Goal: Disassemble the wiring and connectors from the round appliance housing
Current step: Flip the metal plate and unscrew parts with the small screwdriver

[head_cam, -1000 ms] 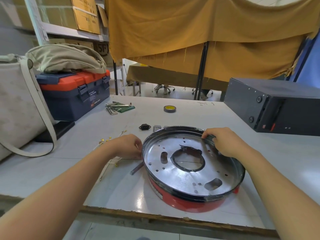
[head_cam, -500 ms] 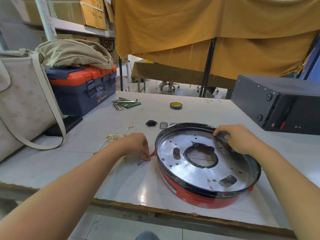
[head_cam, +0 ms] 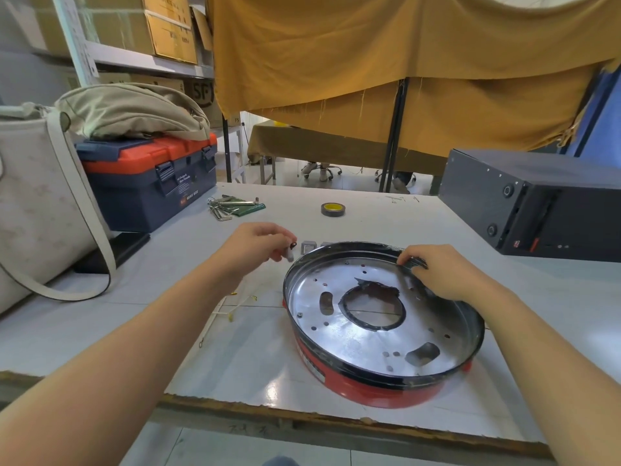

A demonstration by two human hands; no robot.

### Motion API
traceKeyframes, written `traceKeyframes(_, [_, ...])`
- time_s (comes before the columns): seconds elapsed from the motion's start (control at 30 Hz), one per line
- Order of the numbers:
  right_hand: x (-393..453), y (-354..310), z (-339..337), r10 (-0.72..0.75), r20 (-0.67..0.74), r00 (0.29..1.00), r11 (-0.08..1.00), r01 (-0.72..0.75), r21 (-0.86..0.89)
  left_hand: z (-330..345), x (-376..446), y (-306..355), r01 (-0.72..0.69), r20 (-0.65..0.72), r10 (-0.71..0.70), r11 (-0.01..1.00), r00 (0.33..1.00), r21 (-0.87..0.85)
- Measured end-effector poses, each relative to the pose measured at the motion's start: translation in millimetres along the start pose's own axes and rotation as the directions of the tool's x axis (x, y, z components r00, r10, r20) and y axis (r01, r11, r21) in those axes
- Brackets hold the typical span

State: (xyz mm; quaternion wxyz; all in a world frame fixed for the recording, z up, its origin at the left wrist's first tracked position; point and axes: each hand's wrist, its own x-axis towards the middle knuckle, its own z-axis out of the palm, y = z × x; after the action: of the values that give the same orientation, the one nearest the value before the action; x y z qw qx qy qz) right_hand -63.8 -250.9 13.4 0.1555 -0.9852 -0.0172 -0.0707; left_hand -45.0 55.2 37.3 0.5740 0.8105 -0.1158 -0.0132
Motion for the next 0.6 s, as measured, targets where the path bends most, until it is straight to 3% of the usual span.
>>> traceKeyframes(0.1, [-1.0,-6.1,-1.6,-0.049,0.008,0.999,0.998,0.049,-0.05,7.6,-1.0,11.3,-0.019,0.035,0.02,0.999,0.999,-0.041])
traceKeyframes(0.23, [-6.0,-16.4,-12.2,-0.131,-0.094,0.987,0.99,0.125,-0.068,20.0,-1.4,19.8,-0.038,0.104,0.046,0.996,0.993,-0.079])
traceKeyframes(0.33, [-13.5,-32.3,-23.8,-0.212,-0.128,0.969,0.949,0.235,0.209,29.5,-0.1,23.1,-0.022,0.168,0.046,0.99,0.985,-0.142])
traceKeyframes(0.43, [-21.8,-53.2,-29.5,-0.271,-0.088,0.959,0.785,0.273,0.556,39.5,0.3,26.3,0.021,0.227,0.032,0.974,0.973,-0.227])
traceKeyframes(0.5, [-22.3,-61.9,-28.9,-0.309,-0.116,0.944,0.686,0.305,0.661,44.5,0.2,27.2,0.045,0.259,0.029,0.96,0.965,-0.275])
traceKeyframes(0.6, [-21.3,-72.1,-28.6,-0.322,-0.14,0.936,0.627,0.321,0.709,47.7,-0.3,27.2,0.043,0.29,0.051,0.95,0.956,-0.308])
